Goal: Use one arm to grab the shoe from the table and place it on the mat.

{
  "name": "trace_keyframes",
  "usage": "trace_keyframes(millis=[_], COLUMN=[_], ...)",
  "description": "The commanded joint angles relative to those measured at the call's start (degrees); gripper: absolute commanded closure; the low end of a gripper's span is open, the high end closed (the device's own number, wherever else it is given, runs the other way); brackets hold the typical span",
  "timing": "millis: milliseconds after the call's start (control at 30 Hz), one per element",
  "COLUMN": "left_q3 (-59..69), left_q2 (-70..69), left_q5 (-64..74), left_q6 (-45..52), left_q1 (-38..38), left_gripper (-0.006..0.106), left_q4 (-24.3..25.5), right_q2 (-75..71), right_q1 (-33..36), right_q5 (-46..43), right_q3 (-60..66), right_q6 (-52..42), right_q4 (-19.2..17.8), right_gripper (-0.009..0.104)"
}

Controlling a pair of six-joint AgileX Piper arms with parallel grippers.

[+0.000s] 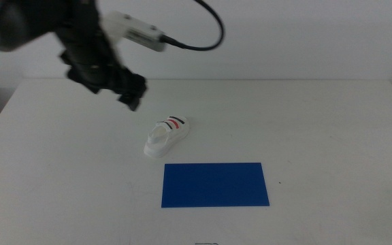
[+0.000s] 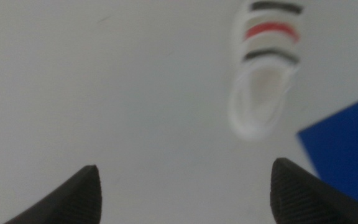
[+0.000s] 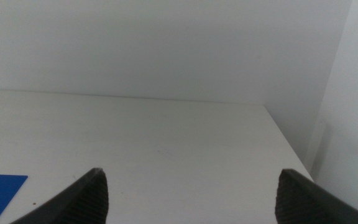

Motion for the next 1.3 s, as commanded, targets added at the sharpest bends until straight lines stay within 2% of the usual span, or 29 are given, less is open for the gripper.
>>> trace_keyframes(millis=[0, 300, 800, 933, 1133, 1267], left_q3=[-6.7, -18.2, -21.2, -21.2, -21.2, -21.3], left_q2=[1.6, 14.2, 22.6, 23.5, 24.2, 22.8], left_q5=[1.2, 2.9, 3.0, 3.0, 3.0, 5.2], left_q6=[0.7, 3.6, 4.8, 4.7, 3.7, 3.7], left_q1=[-1.5, -3.7, -4.5, -4.5, -4.5, -4.5], left_gripper=[0.008, 0.008, 0.010, 0.024, 0.065, 0.086], left_q4=[-1.7, -8.3, -10.7, -10.8, -12.1, -12.7], right_q2=[-1.1, -1.1, -1.1, -1.1, -1.1, -1.1], right_q1=[0.1, 0.1, 0.1, 0.1, 0.1, 0.1], right_q5=[-4.3, -4.3, -4.3, -4.3, -4.3, -4.3], right_q3=[-1.1, -1.1, -1.1, -1.1, -1.1, -1.1], right_q6=[-0.2, -0.2, -0.2, -0.2, -0.2, -0.2], right_q4=[-0.5, -0.5, -0.5, -0.5, -0.5, -0.5], right_gripper=[0.001, 0.001, 0.001, 0.001, 0.001, 0.001])
